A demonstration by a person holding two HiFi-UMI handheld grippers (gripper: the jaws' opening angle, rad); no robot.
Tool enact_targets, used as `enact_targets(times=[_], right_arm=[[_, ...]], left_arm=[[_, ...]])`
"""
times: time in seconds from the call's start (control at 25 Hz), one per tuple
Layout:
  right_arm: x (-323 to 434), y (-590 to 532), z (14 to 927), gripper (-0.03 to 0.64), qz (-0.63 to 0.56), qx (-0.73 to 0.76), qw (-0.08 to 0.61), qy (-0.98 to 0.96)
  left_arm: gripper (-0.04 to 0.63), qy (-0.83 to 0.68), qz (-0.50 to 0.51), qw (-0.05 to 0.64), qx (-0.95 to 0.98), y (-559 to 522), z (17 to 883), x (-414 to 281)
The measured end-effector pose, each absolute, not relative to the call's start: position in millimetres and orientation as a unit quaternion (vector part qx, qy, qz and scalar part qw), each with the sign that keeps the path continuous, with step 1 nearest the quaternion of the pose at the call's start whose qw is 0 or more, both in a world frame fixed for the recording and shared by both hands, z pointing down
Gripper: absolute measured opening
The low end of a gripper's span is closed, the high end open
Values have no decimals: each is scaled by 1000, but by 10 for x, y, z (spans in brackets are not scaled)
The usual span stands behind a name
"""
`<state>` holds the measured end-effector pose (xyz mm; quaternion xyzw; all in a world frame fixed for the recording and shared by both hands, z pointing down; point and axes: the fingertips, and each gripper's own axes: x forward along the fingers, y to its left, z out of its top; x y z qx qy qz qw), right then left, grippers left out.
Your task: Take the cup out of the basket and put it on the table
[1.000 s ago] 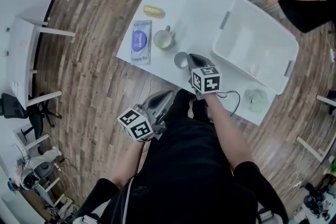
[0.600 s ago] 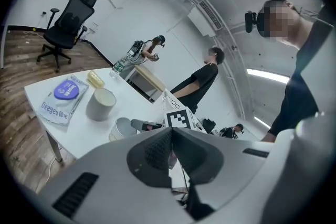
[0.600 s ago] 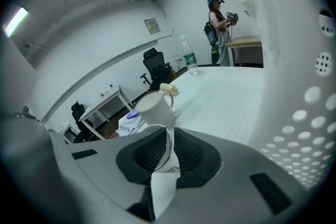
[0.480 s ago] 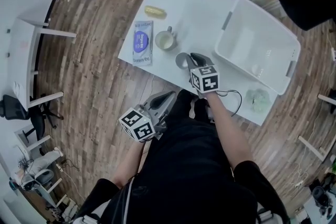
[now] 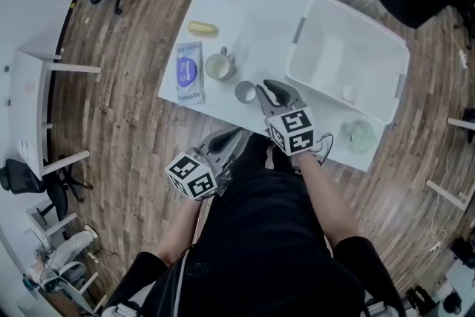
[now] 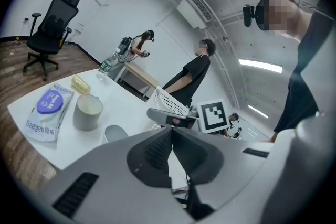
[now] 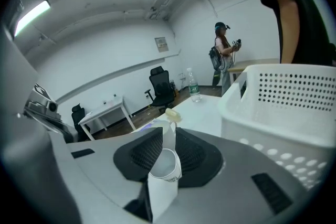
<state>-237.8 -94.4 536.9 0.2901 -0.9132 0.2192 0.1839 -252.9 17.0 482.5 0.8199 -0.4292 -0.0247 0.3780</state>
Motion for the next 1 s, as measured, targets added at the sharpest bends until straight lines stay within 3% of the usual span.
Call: enact_targets(times=[0.36, 1.0], right_arm=[[-1440, -813, 4369, 26, 155, 373, 106, -908], [131, -138, 3642, 25, 88, 498, 36, -862]], left_arm=[[11, -359, -6, 317, 878, -161, 4483, -2080], [9, -273, -11, 209, 939, -384, 3834, -920]])
